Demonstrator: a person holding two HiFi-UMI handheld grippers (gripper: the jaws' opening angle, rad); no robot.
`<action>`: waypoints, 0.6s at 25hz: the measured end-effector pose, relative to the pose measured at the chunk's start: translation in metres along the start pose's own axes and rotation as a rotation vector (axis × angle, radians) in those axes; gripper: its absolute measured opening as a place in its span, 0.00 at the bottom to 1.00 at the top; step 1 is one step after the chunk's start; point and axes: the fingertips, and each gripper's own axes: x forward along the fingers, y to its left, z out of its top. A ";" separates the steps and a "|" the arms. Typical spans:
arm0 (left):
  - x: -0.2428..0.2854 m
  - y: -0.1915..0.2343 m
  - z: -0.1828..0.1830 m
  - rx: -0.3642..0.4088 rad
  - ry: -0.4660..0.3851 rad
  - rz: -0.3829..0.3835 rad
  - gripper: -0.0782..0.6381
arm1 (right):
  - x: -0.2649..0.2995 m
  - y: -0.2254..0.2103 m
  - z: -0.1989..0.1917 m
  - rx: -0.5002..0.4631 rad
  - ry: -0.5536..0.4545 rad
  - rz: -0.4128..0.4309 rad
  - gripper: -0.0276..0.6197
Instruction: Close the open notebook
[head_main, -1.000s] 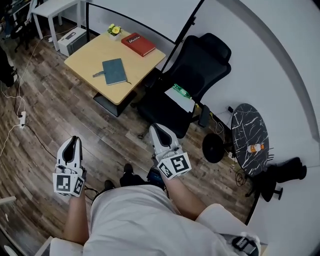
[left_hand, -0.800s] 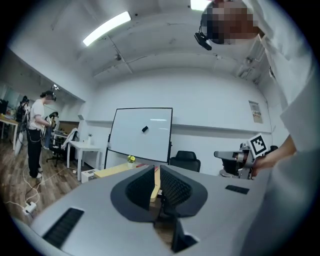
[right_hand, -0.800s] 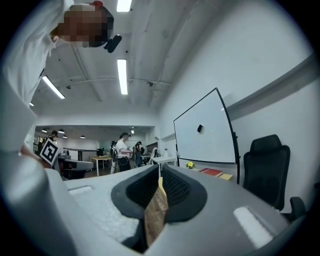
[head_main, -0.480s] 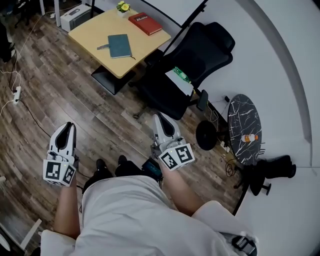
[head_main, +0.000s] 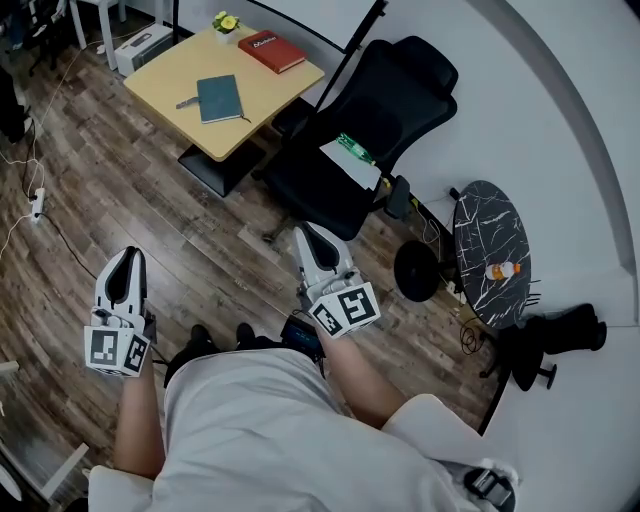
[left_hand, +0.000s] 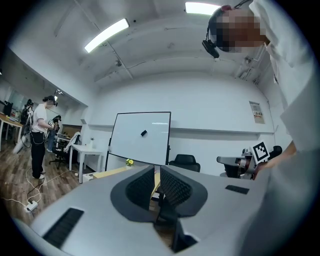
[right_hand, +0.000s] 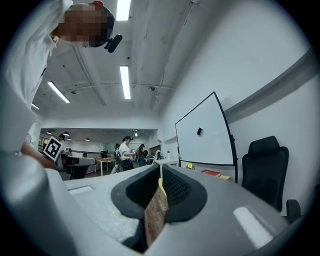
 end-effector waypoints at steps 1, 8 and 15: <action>0.002 -0.006 -0.004 0.001 0.005 -0.003 0.17 | -0.004 -0.003 -0.002 -0.002 0.003 0.001 0.08; 0.015 -0.039 -0.018 -0.006 0.027 -0.009 0.17 | -0.026 -0.034 -0.012 0.004 0.025 -0.023 0.08; 0.018 -0.056 -0.022 0.004 0.047 -0.008 0.17 | -0.038 -0.038 -0.021 0.028 0.034 -0.003 0.08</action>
